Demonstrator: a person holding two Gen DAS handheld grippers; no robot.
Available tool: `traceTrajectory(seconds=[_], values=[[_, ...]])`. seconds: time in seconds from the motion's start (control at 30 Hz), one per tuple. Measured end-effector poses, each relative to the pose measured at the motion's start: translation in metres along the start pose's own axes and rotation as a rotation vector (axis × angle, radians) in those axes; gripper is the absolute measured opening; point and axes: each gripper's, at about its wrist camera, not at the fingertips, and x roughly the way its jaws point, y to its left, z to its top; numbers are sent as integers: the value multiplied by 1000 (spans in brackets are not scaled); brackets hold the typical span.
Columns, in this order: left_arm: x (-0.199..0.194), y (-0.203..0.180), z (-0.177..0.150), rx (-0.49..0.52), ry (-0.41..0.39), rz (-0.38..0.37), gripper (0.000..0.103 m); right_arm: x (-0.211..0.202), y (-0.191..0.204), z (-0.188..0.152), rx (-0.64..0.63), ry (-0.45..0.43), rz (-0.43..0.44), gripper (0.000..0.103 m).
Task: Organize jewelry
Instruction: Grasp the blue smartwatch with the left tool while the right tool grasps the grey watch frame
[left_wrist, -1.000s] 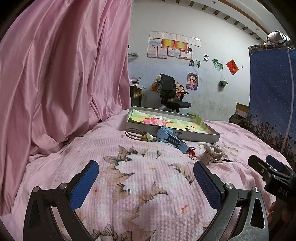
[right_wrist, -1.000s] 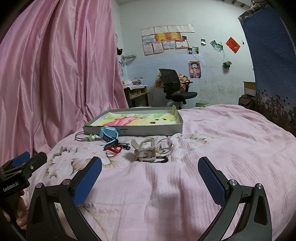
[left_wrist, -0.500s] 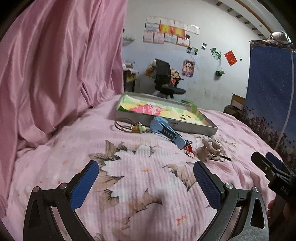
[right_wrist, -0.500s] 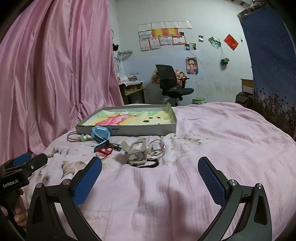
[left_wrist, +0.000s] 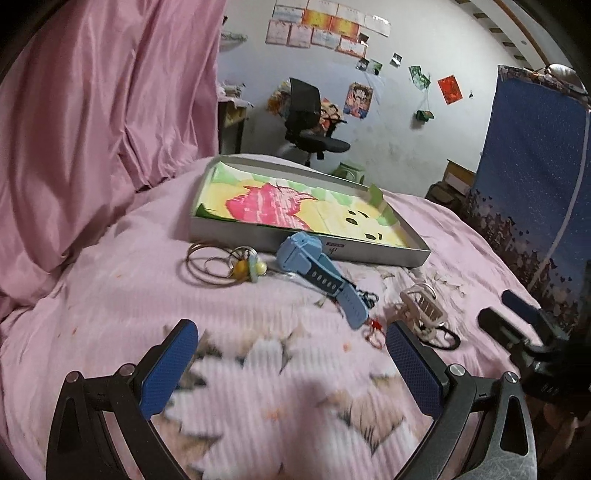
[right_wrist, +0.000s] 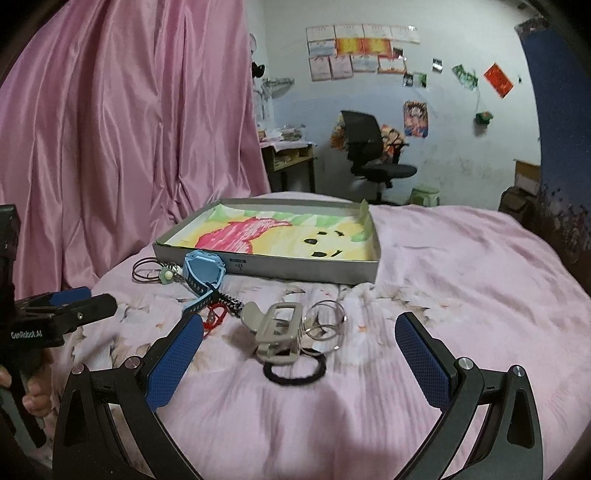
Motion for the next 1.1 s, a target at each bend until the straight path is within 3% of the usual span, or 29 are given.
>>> traceTrajectory(seconds=[0.2,0.57,0.73,0.83,1.0,1.1], values=[[30,-2,20,-21,91,-37,94,34,5,3,-22,84,42,100],[79,-7,36,-86,200,-107,76,73,13,-6,-48,219,120,61],[100,-1,43,-162,224,-126,72,82,14,-7,-38,239,138,58],[108,3,47,-207,239,-135,64,89,13,-6,-30,246,153,56],[115,10,47,-262,247,-141,36,99,12,-6,-12,257,171,51],[113,12,45,-281,241,-155,31,99,12,-6,-9,255,172,50]])
